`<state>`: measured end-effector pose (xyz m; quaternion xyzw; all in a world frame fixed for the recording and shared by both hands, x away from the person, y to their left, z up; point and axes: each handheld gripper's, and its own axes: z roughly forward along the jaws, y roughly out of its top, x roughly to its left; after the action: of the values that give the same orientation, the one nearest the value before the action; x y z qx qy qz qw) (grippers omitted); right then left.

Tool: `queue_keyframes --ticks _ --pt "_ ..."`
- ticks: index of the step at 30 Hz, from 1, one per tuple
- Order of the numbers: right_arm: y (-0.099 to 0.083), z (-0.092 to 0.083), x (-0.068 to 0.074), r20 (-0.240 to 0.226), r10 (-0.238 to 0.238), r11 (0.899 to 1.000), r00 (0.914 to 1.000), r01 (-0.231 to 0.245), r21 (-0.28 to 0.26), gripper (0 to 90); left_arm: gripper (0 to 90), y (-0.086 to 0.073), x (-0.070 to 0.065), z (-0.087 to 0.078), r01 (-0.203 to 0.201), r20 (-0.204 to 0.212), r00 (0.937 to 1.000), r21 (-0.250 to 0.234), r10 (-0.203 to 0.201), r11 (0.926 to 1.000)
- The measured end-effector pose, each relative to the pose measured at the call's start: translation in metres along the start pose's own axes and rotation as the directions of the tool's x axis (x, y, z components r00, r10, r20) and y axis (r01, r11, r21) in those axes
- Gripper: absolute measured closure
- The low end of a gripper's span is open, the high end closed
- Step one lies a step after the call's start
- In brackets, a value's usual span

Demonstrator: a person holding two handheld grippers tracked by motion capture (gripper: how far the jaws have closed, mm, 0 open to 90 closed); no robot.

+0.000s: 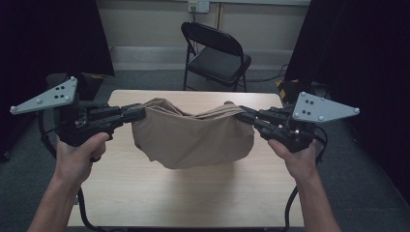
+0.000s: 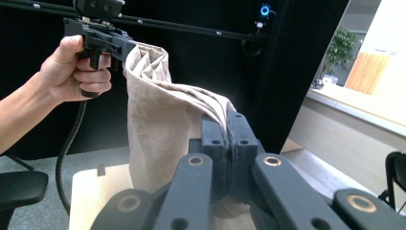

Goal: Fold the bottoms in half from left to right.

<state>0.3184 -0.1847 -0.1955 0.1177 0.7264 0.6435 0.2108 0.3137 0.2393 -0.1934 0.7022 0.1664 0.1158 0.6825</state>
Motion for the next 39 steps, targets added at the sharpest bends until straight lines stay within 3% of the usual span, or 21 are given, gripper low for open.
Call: queue_keyframes --ticks 8,15,19,23,29,39 --pt "-0.001 0.003 -0.001 -0.005 0.019 1.0 0.9998 -0.019 -0.01 88.4 85.4 -0.004 0.003 0.013 0.015 0.013 0.9998 0.005 -0.015 0.9999" --pt "-0.021 0.005 -0.013 0.019 0.063 0.997 0.9978 -0.064 0.031 88.4 85.4 -0.021 0.024 0.019 0.057 -0.021 0.9982 0.022 -0.057 0.9981" --pt "-0.035 0.011 -0.023 0.033 0.085 0.994 0.9958 -0.087 0.063 88.3 85.4 -0.037 0.042 0.029 0.113 -0.027 0.9933 0.025 -0.112 0.9933" --pt "-0.051 0.015 -0.036 0.043 0.119 0.988 0.992 -0.122 0.089 88.3 85.3 -0.048 0.055 0.034 0.133 -0.039 0.9906 0.042 -0.131 0.9902" --pt "-0.076 0.025 -0.049 0.06 0.152 0.977 0.9866 -0.159 0.139 88.2 85.3 -0.069 0.071 0.046 0.173 -0.051 0.9843 0.093 -0.169 0.9805" --pt "-0.116 0.04 -0.068 0.083 0.23 0.95 0.9697 -0.242 0.198 88.1 85.3 -0.1 0.102 0.064 0.261 -0.096 0.9639 0.144 -0.249 0.9547"
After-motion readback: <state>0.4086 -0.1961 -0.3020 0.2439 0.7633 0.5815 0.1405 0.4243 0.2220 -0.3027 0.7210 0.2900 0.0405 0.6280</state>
